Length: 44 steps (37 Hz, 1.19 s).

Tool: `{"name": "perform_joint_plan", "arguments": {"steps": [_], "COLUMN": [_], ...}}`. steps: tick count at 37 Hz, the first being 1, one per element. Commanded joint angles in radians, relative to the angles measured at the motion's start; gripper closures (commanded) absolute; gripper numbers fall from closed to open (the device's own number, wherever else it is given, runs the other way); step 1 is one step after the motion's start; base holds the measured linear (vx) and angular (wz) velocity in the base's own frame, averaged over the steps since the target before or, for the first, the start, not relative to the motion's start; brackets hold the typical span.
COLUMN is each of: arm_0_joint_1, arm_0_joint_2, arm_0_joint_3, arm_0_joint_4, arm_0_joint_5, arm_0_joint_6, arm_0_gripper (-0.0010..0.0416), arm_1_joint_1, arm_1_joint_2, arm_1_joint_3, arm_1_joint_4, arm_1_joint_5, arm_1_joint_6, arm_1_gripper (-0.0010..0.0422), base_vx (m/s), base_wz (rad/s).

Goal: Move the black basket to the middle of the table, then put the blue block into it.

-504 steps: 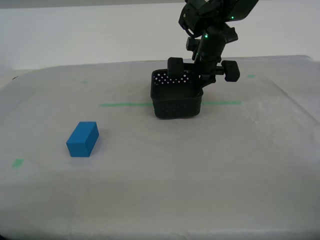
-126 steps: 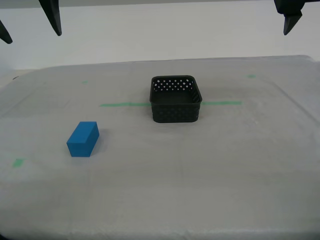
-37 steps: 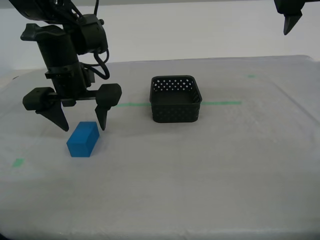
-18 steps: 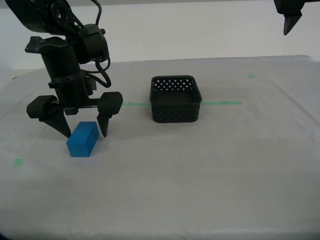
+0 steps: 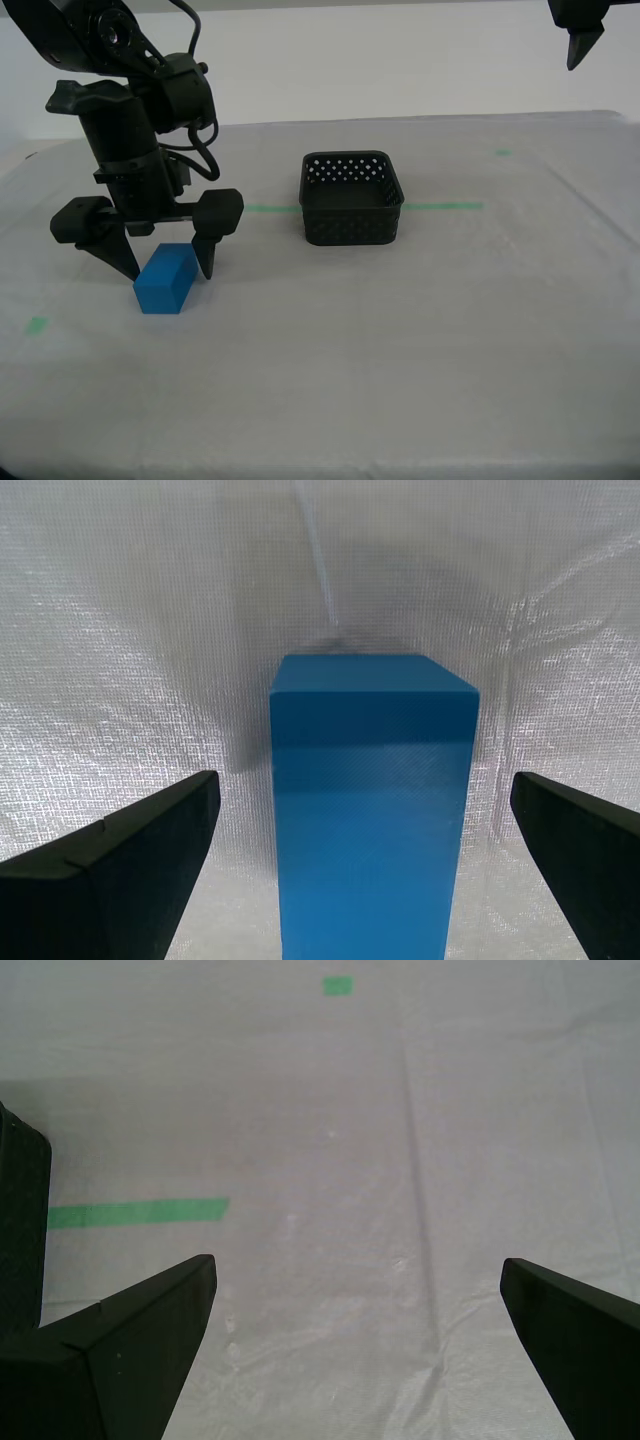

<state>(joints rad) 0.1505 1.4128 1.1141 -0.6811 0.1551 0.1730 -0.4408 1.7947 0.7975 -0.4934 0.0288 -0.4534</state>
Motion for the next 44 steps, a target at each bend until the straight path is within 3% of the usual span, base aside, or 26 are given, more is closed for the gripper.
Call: {"name": "perform_joint_plan", "arguments": {"steps": [1,27,34,44], "arm_0_joint_1": [0.000,0.000,0.000,0.000], "arm_0_joint_2": [0.000,0.000,0.000,0.000], "arm_0_joint_3": [0.000,0.000,0.000,0.000], "arm_0_joint_4": [0.000,0.000,0.000,0.000], "arm_0_joint_5": [0.003,0.003,0.003,0.003], "arm_0_joint_6": [0.002,0.002,0.002,0.002], "arm_0_gripper": [0.0007,0.0007,0.0007,0.0007], "arm_1_joint_1": [0.000,0.000,0.000,0.000], "arm_1_joint_2": [0.000,0.000,0.000,0.000], "arm_1_joint_3": [0.000,0.000,0.000,0.000], "arm_1_joint_4": [0.002,0.006,0.006,0.006], "arm_1_joint_5": [0.003,0.010,0.010,0.010], "arm_1_joint_6": [-0.003,-0.024,-0.026,-0.025], "arm_1_gripper": [0.0012,0.0018,0.0066,0.0192], "base_vx": [0.000,0.000,0.000,0.000], "base_wz": [0.000,0.000,0.000,0.000]}}
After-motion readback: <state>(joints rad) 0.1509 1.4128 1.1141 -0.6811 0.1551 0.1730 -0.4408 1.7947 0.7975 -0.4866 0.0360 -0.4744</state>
